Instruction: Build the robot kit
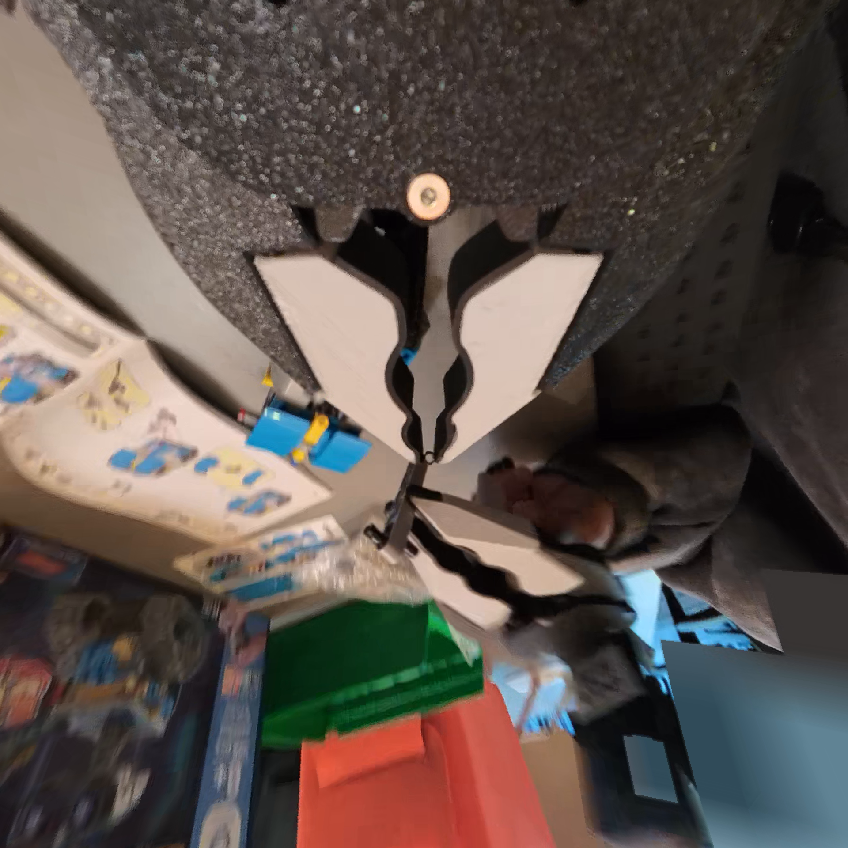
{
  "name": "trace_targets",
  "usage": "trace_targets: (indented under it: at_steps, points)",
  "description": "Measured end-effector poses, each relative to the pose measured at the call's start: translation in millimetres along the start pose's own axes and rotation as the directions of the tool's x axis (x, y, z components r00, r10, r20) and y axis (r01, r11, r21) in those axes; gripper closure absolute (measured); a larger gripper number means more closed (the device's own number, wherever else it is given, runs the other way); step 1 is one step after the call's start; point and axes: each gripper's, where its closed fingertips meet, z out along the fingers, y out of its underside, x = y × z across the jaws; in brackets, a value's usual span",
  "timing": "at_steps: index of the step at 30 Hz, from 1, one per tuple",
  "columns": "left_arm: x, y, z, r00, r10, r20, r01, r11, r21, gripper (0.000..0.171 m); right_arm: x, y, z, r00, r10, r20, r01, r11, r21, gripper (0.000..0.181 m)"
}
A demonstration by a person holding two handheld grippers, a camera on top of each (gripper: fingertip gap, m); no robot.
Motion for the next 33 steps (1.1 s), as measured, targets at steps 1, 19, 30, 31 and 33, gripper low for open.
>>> trace_targets:
  at_steps: [1,19,30,31,33]
  points:
    - [1,-9,-4,0.981,-0.167,-0.099,0.174,0.982,0.069,0.165,-5,-13,-4,0.999,-0.046,0.002,0.046,0.997,0.064,0.177]
    - [13,-42,-24,0.386,-0.611,-0.691,0.862,0.506,0.035,0.165,-17,-50,5,0.986,-0.162,-0.031,0.164,0.974,0.159,0.177]
    - [14,-38,-19,0.336,-0.624,-0.706,0.882,0.471,0.003,0.165,-16,-47,2,0.979,-0.195,-0.053,0.200,0.972,0.126,0.177]
    - [11,-35,-17,0.392,-0.633,-0.667,0.858,0.513,0.018,0.165,-13,-43,-3,0.982,-0.185,-0.047,0.189,0.977,0.095,0.177]
    - [2,-27,-16,0.524,-0.626,-0.578,0.791,0.609,0.058,0.166,2,-24,-25,0.986,-0.160,-0.042,0.158,0.986,-0.051,0.177]
